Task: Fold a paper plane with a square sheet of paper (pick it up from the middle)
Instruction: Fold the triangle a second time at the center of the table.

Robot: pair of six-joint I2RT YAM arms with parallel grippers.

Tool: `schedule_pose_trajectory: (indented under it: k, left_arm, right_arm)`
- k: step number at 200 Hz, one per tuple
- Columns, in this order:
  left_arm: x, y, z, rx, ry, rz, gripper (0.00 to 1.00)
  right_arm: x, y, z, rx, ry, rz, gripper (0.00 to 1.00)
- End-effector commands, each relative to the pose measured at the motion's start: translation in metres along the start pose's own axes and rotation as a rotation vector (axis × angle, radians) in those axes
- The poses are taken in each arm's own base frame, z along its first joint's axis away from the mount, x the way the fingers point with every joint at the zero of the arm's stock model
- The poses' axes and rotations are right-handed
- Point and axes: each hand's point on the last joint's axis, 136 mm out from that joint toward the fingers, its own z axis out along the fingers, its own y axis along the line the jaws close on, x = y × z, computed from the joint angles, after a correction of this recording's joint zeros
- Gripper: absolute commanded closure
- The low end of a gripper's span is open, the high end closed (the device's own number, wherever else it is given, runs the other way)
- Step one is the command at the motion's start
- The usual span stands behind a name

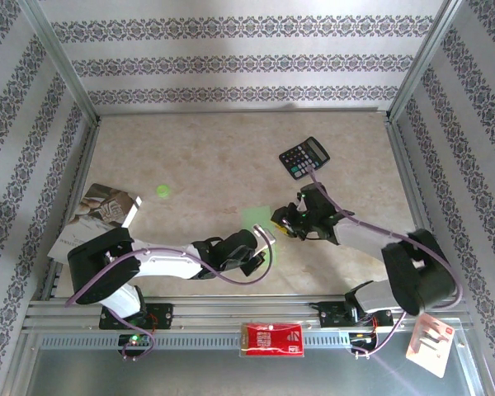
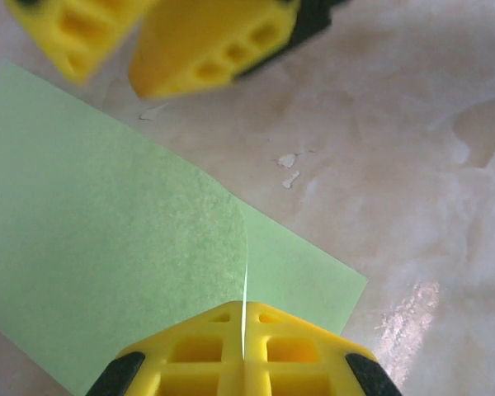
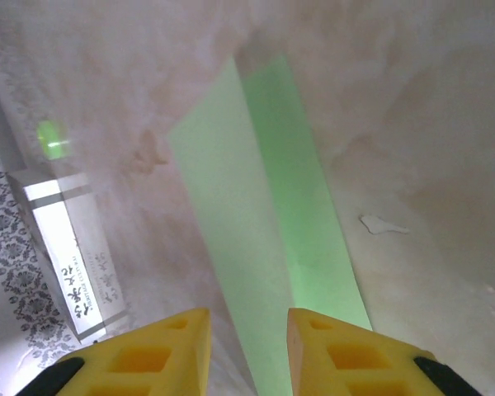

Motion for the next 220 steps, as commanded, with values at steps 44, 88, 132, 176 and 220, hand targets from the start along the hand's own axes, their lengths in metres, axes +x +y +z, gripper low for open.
schedule_pose_trajectory:
  k: [44,88,132,176,220]
  left_arm:
    - [-0.013,-0.004,-0.003,0.14,-0.062,-0.145,1.0]
    - [-0.008,0.004,0.0,0.179,-0.049,-0.234,1.0]
    - [-0.009,0.015,0.002,0.254,-0.042,-0.359,1.0]
    - [-0.005,0.028,0.005,0.298,-0.033,-0.466,1.0]
    - [0.004,0.037,0.009,0.296,-0.019,-0.519,0.99]
  right_arm:
    - [0.001,0.028,0.014,-0.02,0.07,-0.221,0.76]
    - [-0.01,0.015,0.041,0.045,0.097,-0.257,0.8]
    - [-0.009,-0.012,0.054,0.113,0.127,-0.274,0.81]
    - [-0.007,-0.025,0.057,0.143,0.138,-0.282,0.82]
    - [-0.006,-0.025,0.056,0.143,0.142,-0.287,0.81]
